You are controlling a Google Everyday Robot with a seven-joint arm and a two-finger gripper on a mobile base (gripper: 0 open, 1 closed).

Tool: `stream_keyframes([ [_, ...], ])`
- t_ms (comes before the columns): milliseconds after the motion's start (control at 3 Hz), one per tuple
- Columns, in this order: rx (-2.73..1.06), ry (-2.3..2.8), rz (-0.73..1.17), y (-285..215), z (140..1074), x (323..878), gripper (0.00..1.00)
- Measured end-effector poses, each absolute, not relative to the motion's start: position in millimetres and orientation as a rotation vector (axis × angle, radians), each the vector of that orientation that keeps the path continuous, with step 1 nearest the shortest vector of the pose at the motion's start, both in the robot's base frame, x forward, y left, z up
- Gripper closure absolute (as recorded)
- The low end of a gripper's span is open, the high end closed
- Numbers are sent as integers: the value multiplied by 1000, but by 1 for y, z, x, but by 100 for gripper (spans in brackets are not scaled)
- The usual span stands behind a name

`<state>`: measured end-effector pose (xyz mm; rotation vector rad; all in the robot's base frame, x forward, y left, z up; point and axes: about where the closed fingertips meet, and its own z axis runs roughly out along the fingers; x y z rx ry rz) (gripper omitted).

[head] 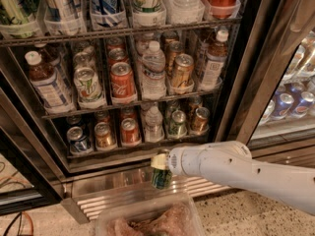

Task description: Pick green can from bottom shelf of fridge

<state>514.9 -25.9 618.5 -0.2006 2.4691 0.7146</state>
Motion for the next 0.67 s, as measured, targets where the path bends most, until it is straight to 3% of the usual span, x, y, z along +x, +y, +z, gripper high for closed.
stream_keyframes([
  [667,-152,2563,915,-19,614,467,100],
])
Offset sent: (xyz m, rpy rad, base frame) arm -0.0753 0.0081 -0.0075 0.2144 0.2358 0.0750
